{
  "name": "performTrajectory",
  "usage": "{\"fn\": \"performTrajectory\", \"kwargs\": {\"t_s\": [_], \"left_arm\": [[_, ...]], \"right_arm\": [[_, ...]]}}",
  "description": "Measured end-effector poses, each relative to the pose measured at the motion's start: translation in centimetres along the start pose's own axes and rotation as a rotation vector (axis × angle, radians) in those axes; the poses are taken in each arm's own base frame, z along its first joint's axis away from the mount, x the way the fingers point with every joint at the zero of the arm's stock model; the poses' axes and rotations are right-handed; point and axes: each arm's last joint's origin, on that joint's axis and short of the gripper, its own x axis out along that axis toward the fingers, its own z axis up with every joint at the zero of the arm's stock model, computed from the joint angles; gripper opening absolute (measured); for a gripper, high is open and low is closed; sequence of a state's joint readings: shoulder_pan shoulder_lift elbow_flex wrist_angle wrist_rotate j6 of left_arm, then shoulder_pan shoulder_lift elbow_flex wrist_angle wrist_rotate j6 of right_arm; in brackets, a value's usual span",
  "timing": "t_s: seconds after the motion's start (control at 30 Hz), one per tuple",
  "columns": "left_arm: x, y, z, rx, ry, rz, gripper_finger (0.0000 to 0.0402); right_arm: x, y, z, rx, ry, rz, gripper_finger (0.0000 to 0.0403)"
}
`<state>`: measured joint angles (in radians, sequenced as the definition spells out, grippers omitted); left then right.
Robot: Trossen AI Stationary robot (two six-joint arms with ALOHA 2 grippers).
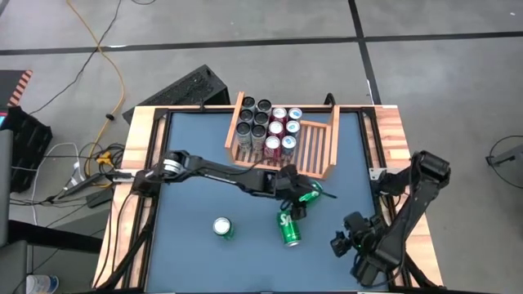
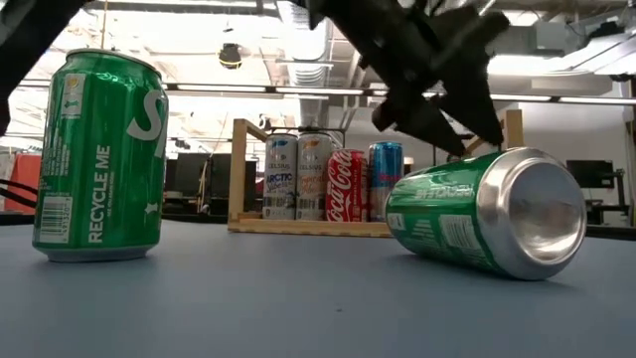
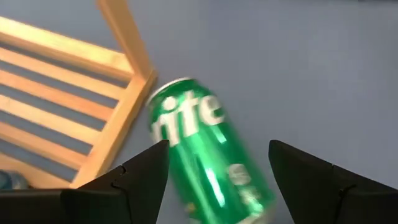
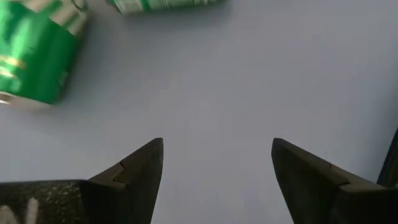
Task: Place canned beverage on shelf
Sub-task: Put the green soda can on the shelf
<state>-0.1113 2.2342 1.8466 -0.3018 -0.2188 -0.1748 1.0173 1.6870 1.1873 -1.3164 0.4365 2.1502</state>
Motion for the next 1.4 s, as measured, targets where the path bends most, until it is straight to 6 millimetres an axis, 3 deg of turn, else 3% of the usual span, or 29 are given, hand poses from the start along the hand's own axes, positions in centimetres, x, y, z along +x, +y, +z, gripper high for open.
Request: {"fn": "performTrajectory", "kwargs": {"t_s": [0.23,0.5,1.03,1.4], "left_arm": [[2.3,0.5,-0.8,0.025,0.034,0.071,0.0261],[4.0,1.0,-2.9,-0.042,0.146,-0.026,0.0261],[3.4,0.6,-4.1,0.111,0.328,-0.151,0.0261],[2.7,-1.1,-5.0,0.367,0.377,-0.269,0.0272]], "right_arm": [[1.0,0.7,-1.2,-0.005,0.01,-0.012,0.0285],[1.0,1.0,-1.3,0.005,0.023,0.008,0.0285],[1.0,1.1,-1.4,0.008,0.026,0.018,0.0286],[1.0,1.2,-1.5,0.012,0.034,0.037,0.0286]]}}
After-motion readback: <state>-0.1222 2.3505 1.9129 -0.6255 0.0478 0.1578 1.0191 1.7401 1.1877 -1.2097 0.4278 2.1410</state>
